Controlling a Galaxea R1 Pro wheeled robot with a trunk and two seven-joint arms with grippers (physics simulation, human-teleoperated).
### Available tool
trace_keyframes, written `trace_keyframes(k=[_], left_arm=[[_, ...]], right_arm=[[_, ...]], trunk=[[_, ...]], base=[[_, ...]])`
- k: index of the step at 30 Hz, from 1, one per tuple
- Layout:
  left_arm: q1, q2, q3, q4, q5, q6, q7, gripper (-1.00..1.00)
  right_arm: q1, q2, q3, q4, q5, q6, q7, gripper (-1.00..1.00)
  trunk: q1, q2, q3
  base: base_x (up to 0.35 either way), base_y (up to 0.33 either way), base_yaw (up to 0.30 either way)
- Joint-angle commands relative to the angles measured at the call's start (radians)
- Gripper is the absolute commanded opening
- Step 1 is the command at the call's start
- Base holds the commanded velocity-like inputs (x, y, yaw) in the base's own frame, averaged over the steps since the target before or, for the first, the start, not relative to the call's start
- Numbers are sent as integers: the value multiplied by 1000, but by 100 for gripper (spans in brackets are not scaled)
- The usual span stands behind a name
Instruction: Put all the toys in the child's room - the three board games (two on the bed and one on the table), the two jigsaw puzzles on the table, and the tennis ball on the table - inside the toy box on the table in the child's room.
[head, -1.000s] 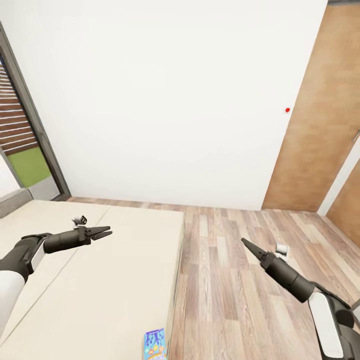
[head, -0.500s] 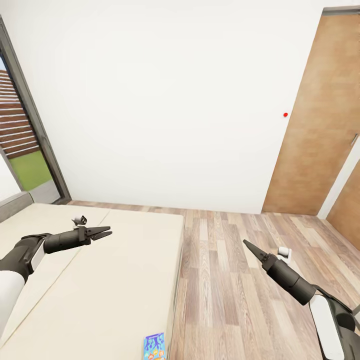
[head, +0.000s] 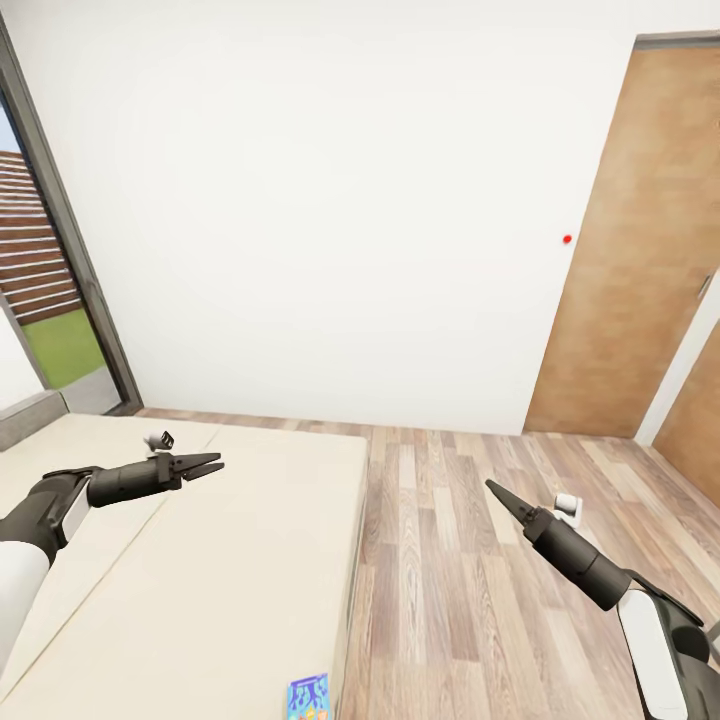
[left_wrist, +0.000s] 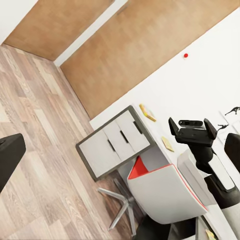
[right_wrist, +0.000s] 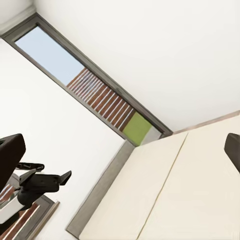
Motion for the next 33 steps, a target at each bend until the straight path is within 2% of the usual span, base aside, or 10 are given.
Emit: trace_keyframes(k=[1,21,33], left_arm=[[-1,0,0,0,-1,11,-4,100],[-1,0,0,0,-1,11,-2,100],[-1,0,2,-1,2,8,-5,100]], right_arm=[[-1,0,-1,0,-4,6,1,100],[-1,0,-2,-1,-5,6,3,100],[-1,-2,-2,5,-6,6,1,100]], trunk=[[1,-2,-1],[1,-2,32],[1,-2,35]], base=[[0,0,0],[0,0,0],[0,0,0]])
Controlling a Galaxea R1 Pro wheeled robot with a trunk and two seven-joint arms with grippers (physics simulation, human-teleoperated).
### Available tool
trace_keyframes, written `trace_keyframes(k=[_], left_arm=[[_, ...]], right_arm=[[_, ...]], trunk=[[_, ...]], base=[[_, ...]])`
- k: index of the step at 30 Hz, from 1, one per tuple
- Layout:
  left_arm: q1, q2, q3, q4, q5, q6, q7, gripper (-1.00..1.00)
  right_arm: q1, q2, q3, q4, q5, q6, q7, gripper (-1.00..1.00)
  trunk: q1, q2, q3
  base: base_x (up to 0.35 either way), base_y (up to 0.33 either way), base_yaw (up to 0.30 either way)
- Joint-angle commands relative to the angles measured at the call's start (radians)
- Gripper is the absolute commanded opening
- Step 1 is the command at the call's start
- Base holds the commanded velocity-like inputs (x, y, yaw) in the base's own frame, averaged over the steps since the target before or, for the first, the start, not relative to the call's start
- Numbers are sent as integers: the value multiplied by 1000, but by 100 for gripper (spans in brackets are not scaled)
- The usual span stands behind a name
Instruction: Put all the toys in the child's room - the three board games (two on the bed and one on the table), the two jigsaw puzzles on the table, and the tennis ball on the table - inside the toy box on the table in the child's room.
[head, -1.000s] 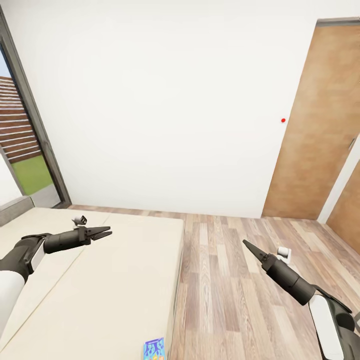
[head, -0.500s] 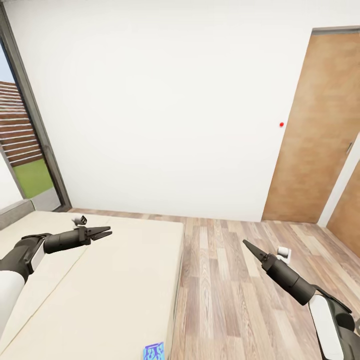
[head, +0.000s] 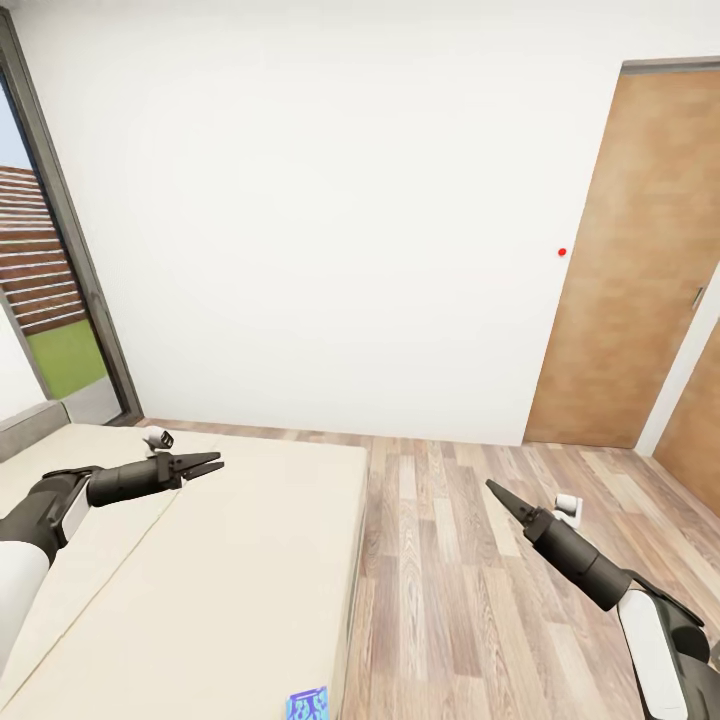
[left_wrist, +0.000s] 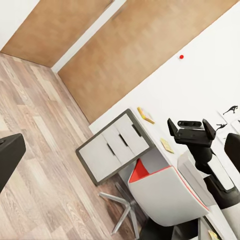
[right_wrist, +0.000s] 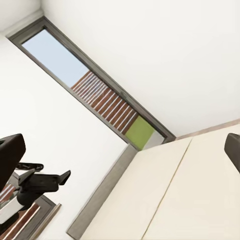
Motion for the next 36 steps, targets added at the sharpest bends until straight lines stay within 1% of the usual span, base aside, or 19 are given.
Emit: trace_keyframes(k=[1,29,36], left_arm=[[-1,0,0,0,0,11,-4,100],[-1,-1,-1,0,0,11,-2,100],[-1,0,-1,0,0,11,-2,100]], right_arm=[[-1,0,-1,1,-5,6,1,100],[-1,3,3,-12,-7,6,-2,100],[-1,5,3,-14,-7,6,-3,100]], trunk=[[1,-1,-1],[1,-1,-1],[1,-1,-1]], base=[[0,0,0],[0,0,0],[0,-132,51]])
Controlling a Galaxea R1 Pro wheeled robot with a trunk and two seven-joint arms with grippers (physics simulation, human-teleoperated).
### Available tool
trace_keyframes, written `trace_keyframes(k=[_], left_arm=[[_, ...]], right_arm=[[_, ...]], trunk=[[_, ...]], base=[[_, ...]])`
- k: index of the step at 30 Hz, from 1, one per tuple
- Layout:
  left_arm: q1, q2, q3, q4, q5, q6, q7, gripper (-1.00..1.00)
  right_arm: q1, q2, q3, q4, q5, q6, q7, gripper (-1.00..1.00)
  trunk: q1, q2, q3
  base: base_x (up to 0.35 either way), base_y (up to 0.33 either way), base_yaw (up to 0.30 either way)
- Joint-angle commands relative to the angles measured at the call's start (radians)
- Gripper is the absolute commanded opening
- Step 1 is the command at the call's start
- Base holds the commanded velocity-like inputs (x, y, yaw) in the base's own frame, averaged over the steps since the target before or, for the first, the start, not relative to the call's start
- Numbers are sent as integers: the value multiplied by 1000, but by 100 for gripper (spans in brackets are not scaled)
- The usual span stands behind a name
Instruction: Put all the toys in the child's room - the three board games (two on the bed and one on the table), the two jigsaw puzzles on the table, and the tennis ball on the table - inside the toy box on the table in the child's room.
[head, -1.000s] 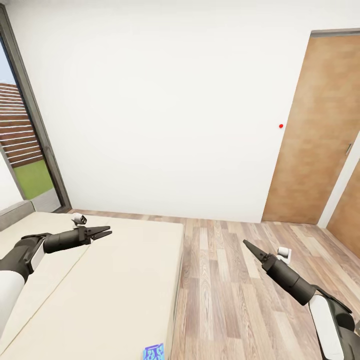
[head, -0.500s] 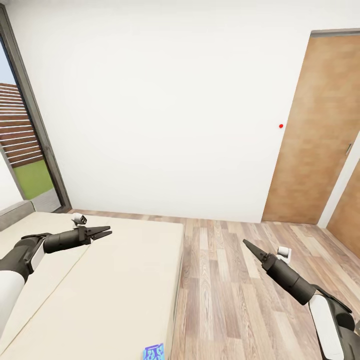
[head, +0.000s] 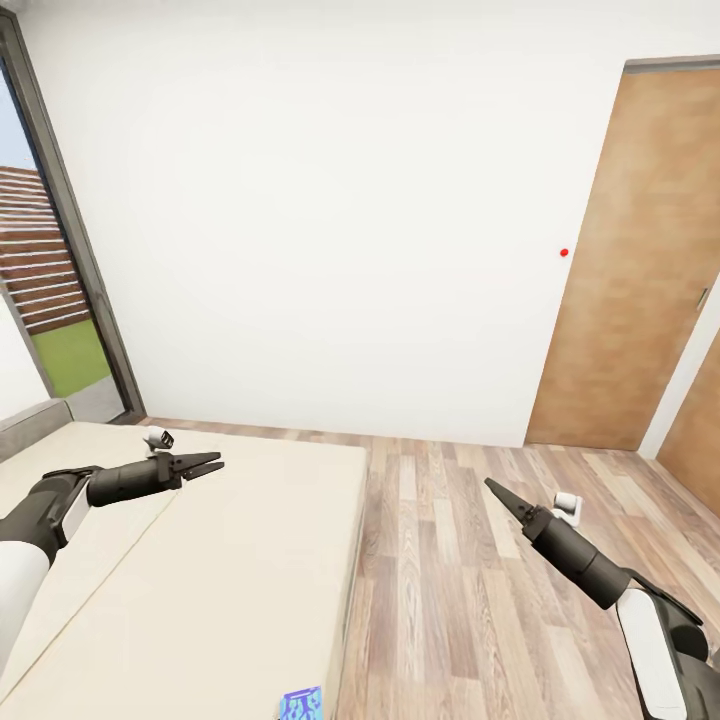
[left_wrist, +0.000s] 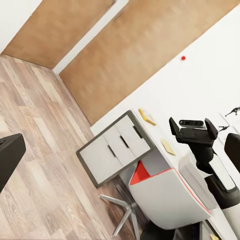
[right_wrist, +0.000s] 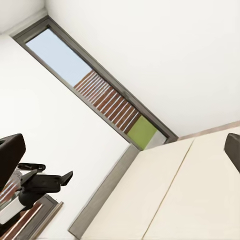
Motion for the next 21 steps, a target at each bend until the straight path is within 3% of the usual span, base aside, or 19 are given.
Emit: trace_keyframes(k=[1,6,12,21], left_arm=[[-1,0,1,0,-1,11,-4,100],[-1,0,0,0,-1,11,-4,100],[-1,-1,1,0,-1,11,-4,100],[-1,-1,2,0,-1,11,-3,100]], right_arm=[[0,0,-1,0,-4,6,1,100],[0,0,-1,0,-4,6,1,100],[0,1,0,1,-3,6,4,100],[0,1,-1,1,0,6,4,100]], trunk=[[1,-1,-1],[1,-1,2],[1,-1,5],[1,-1,5]], base=[[0,-253,188],[0,-235,241],[0,-55,253],[0,-3,38]])
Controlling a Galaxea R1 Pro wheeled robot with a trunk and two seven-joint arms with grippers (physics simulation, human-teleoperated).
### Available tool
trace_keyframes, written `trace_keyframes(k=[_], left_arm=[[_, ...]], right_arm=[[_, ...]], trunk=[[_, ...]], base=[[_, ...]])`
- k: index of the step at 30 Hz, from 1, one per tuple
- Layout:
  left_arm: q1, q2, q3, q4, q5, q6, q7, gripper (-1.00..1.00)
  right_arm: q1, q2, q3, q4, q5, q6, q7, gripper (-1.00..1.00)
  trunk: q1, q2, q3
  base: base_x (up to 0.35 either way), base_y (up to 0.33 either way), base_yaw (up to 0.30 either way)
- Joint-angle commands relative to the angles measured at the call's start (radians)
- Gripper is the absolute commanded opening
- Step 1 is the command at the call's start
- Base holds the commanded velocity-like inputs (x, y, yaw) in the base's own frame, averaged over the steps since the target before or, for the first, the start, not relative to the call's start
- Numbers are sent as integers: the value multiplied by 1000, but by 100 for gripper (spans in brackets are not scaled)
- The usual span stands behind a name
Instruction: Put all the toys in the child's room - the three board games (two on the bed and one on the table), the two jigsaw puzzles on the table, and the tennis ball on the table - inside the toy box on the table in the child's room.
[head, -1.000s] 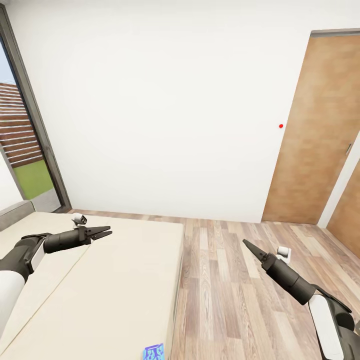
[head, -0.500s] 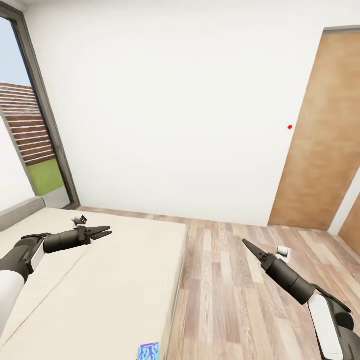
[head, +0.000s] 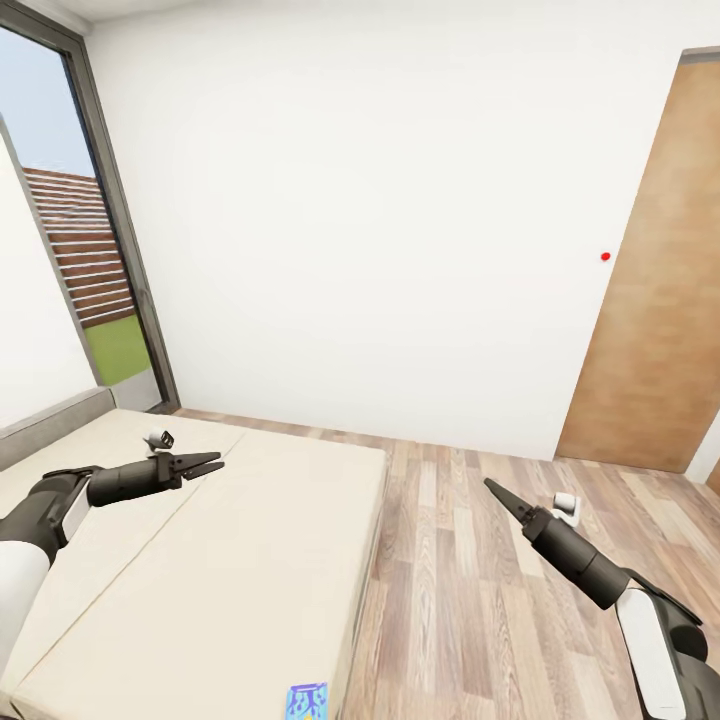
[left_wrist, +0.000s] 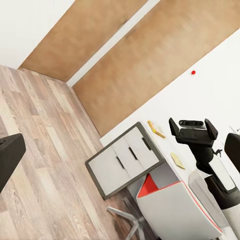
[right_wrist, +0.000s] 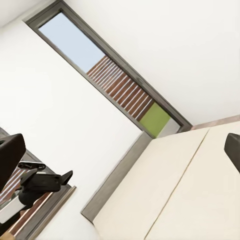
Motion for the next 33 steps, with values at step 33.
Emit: trace_keyframes(k=[33], left_arm=[[0,0,-1,0,0,11,-3,100]], right_arm=[[0,3,1,-1,-4,6,-2,100]], trunk=[[0,-1,7]], base=[[4,-144,140]])
